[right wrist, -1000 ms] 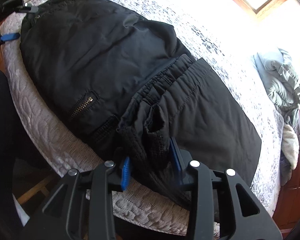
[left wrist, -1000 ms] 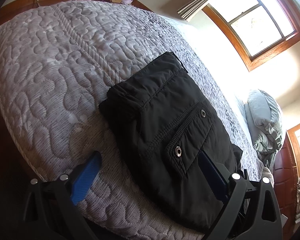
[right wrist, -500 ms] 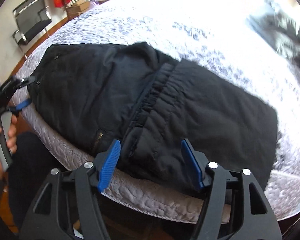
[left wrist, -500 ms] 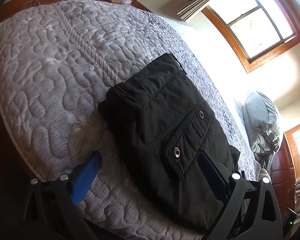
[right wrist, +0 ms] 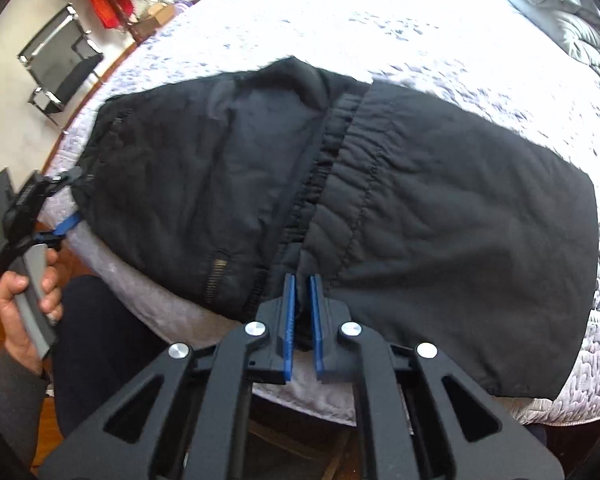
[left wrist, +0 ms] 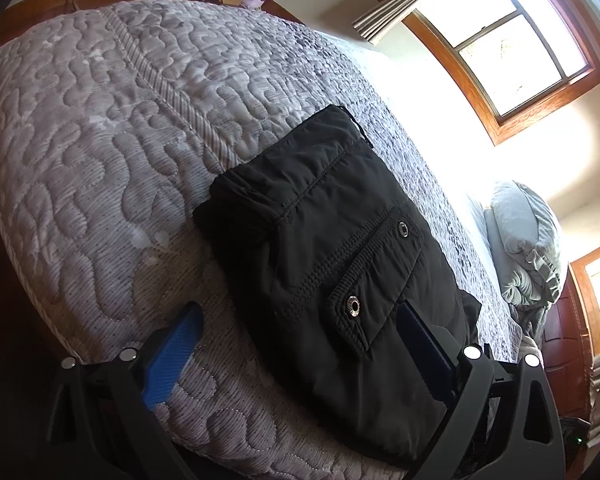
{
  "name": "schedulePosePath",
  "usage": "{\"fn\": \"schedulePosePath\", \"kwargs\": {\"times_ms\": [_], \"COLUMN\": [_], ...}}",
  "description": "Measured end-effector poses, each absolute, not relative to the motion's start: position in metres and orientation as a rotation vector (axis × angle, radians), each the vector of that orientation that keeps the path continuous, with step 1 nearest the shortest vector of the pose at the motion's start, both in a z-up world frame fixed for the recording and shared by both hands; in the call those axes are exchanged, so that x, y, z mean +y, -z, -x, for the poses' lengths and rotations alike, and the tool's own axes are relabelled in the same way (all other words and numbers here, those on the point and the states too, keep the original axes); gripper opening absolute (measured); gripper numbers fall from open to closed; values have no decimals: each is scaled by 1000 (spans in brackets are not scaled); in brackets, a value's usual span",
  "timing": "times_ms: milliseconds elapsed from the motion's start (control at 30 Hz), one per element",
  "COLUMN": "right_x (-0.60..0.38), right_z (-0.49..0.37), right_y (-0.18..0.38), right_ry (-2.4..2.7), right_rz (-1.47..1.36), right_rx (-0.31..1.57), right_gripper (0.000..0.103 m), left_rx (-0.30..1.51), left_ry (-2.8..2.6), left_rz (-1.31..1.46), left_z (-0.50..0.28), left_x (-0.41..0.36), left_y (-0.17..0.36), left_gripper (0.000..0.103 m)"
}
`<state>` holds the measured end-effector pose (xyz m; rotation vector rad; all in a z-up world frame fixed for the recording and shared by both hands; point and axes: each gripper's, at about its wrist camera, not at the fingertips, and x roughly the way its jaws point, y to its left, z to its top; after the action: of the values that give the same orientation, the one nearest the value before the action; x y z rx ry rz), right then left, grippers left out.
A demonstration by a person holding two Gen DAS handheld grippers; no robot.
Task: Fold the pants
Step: 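Open the right gripper and release the legs onto the pants, then grasp the folded black pants edge with the right gripper while the left gripper grasps it too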
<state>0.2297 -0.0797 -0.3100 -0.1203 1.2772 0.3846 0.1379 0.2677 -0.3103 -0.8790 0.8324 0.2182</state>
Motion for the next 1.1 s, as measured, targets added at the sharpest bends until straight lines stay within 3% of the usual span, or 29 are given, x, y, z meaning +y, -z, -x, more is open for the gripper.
{"fn": "schedulePosePath", "kwargs": {"times_ms": [167,267,333,500,700,800,867,900,933,1100], "right_x": [-76,-74,-78,-92,-99,-83,-63,-49,-32,65], "right_z": [-226,-230,-236,-282,-320,-325,-338,-346,-356,-407], "right_y": [338,327,314,290,332,322,297,284,270,245], "right_ry": [-401,-450,-531,-590,-519,-572,-656,-707,-763,-982], "right_rz": [148,160,105,38,167,276,313,350,384,482], "right_rx": [1350,1349,1367,1368,1462,1498,1497,1493,1474,1494], "right_gripper": [8,16,43,42,41,42,62,85,90,91], "left_rx": [840,848,848,833,834,815,805,809,810,823], "left_ry": [-224,-224,-223,-219,-222,-220,-199,-188,-182,-228], "left_rz": [870,867,873,892,902,936,983,1002,1020,1088], "left_z": [-140,-142,-142,-138,-135,-132,-131,-133,-134,-140], "left_x": [267,266,268,269,271,273,276,277,278,291], "left_y": [312,313,314,315,315,305,301,300,300,309], "left_gripper": [97,98,98,99,99,99,99,99,99,99]}}
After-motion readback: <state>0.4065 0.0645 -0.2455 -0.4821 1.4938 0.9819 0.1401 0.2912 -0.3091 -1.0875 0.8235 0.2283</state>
